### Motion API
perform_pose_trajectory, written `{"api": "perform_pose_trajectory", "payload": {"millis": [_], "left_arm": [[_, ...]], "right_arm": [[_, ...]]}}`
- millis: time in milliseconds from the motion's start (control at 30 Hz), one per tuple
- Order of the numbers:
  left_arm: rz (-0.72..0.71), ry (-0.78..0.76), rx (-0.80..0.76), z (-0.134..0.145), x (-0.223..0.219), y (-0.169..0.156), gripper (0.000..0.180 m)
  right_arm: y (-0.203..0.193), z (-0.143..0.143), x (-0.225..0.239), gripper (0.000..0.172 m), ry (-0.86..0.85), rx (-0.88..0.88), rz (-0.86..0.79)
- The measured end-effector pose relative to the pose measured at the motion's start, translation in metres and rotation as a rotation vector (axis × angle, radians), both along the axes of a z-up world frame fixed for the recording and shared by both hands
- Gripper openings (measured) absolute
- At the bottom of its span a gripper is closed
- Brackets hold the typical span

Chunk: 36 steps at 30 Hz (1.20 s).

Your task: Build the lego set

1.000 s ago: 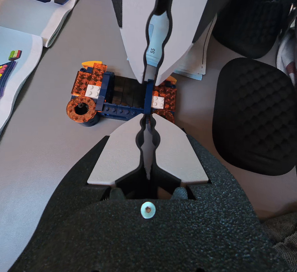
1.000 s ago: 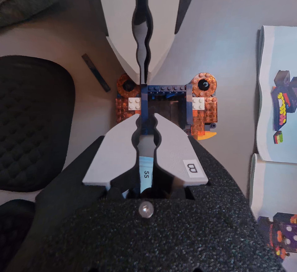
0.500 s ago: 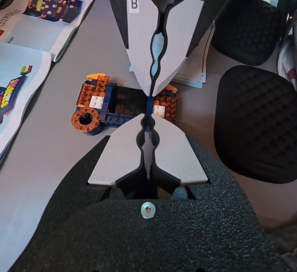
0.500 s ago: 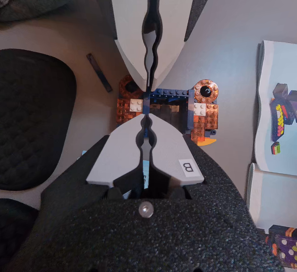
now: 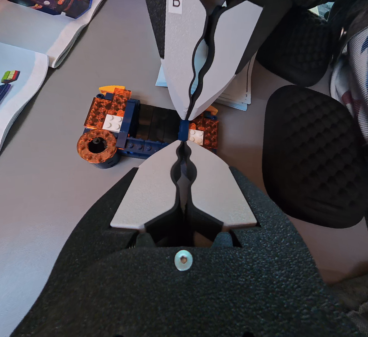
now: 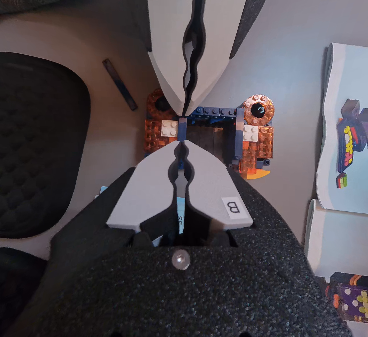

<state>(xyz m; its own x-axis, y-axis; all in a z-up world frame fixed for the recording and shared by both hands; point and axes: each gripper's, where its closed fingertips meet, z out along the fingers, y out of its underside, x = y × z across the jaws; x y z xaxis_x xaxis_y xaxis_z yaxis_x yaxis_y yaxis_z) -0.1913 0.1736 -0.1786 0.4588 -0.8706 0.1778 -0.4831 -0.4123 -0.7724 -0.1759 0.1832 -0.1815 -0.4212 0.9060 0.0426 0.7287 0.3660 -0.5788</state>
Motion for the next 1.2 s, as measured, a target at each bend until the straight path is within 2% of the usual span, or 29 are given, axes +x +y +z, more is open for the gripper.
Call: {"api": "perform_pose_trajectory", "payload": {"millis": [400, 467, 567, 667, 867, 1200], "left_arm": [[-0.007, 0.019, -0.009, -0.002, 0.001, -0.001, 0.000], [-0.007, 0.046, 0.019, 0.000, -0.004, 0.000, 0.000], [0.049, -0.025, 0.083, 0.022, -0.015, 0.004, 0.000], [0.054, 0.057, 0.053, 0.009, -0.023, 0.001, 0.000], [-0.007, 0.070, 0.031, 0.000, -0.008, -0.001, 0.000], [0.037, 0.002, -0.049, -0.002, -0.005, -0.001, 0.000]], "right_arm": [[0.000, -0.002, -0.003, 0.000, -0.054, 0.049, -0.006], [-0.002, 0.000, -0.002, 0.000, -0.070, 0.004, 0.014], [-0.011, 0.022, -0.013, 0.000, 0.052, -0.120, 0.000], [-0.008, 0.012, -0.013, 0.000, 0.024, -0.032, 0.013], [-0.010, 0.002, -0.018, 0.000, 0.044, -0.035, 0.012], [-0.009, -0.001, -0.017, 0.000, 0.020, -0.061, -0.030]]}}
